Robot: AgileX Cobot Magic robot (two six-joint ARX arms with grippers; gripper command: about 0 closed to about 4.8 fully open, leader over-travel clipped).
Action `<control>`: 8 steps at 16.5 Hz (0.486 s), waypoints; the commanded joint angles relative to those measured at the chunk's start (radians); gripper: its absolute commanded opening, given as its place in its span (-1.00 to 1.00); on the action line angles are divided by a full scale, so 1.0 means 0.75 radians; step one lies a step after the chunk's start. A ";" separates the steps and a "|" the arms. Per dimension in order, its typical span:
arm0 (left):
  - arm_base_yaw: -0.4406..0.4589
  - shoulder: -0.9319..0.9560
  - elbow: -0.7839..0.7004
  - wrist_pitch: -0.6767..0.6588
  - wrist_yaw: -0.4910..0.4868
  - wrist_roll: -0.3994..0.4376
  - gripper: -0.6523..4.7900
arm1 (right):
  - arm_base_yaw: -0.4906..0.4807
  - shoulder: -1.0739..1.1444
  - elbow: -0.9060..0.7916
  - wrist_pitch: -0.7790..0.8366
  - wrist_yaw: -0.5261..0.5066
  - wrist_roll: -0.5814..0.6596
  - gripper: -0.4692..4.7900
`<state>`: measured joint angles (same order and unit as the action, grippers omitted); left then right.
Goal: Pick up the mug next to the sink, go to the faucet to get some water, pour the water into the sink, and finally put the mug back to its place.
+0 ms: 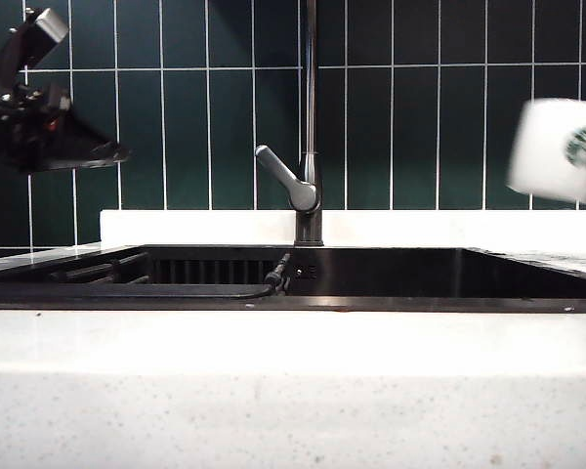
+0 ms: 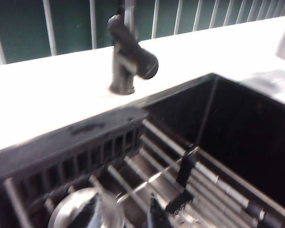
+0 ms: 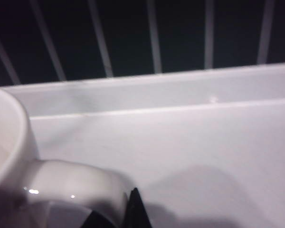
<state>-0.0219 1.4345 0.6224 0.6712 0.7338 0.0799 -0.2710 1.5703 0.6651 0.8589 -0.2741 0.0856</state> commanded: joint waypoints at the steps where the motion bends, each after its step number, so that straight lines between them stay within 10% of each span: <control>1: -0.012 0.120 0.194 -0.027 0.075 -0.068 -0.32 | 0.122 -0.026 0.162 -0.134 -0.162 0.036 -0.82; 8: -0.099 0.508 0.649 -0.130 0.134 -0.127 -0.32 | 0.433 -0.023 0.542 -0.545 -0.242 0.010 -0.82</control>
<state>-0.0917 1.7977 1.0801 0.5915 0.8211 -0.0170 0.0391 1.5677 1.0439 0.4095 -0.4438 0.0807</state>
